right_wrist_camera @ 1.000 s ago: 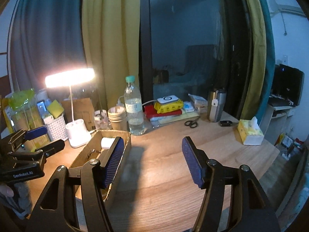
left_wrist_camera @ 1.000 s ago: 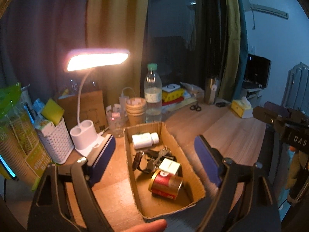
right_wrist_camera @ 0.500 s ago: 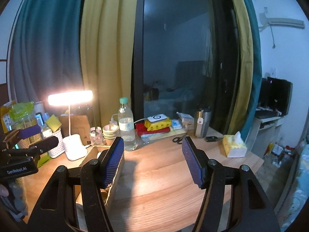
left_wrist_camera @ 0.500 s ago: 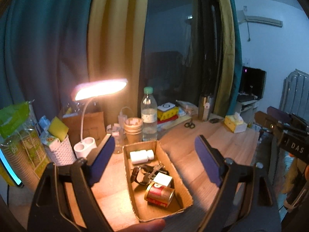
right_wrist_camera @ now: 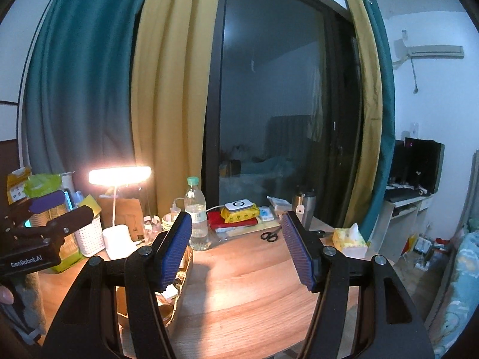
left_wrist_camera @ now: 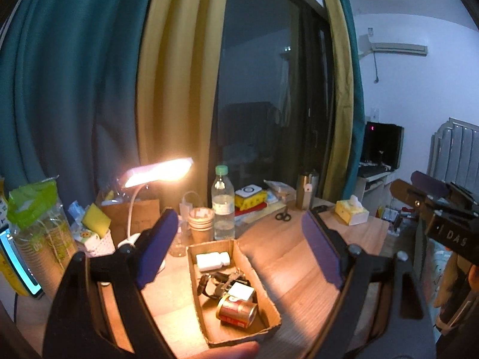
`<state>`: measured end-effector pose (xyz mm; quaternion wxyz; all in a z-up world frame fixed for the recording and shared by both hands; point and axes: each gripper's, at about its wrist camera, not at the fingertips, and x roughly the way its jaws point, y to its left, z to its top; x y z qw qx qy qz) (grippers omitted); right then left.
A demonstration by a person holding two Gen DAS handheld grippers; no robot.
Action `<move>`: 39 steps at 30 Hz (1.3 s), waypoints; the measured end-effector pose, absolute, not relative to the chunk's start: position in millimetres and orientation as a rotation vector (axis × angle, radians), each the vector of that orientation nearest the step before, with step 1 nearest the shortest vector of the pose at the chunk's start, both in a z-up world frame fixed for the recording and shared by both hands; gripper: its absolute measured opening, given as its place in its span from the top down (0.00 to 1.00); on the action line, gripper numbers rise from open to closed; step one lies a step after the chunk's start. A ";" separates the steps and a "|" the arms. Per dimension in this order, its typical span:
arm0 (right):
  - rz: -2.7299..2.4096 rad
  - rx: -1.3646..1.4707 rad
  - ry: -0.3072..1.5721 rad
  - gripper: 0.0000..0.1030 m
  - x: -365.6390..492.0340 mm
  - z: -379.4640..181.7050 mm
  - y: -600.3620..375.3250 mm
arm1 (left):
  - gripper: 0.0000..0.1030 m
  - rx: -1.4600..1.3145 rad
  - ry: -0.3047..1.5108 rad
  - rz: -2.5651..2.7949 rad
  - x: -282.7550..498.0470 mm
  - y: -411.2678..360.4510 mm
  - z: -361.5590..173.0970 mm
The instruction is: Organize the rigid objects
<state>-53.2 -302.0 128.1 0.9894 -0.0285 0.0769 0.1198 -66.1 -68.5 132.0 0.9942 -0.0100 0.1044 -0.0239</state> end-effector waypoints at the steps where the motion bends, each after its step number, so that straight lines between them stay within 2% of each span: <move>1: 0.240 -0.057 0.152 0.36 -54.9 128.6 -302.2 | 0.17 -0.020 0.207 -0.048 -68.4 -69.3 133.1; 39: 0.252 -0.059 0.159 0.35 -62.4 127.4 -300.5 | 0.15 -0.019 0.215 -0.064 -77.1 -74.7 135.4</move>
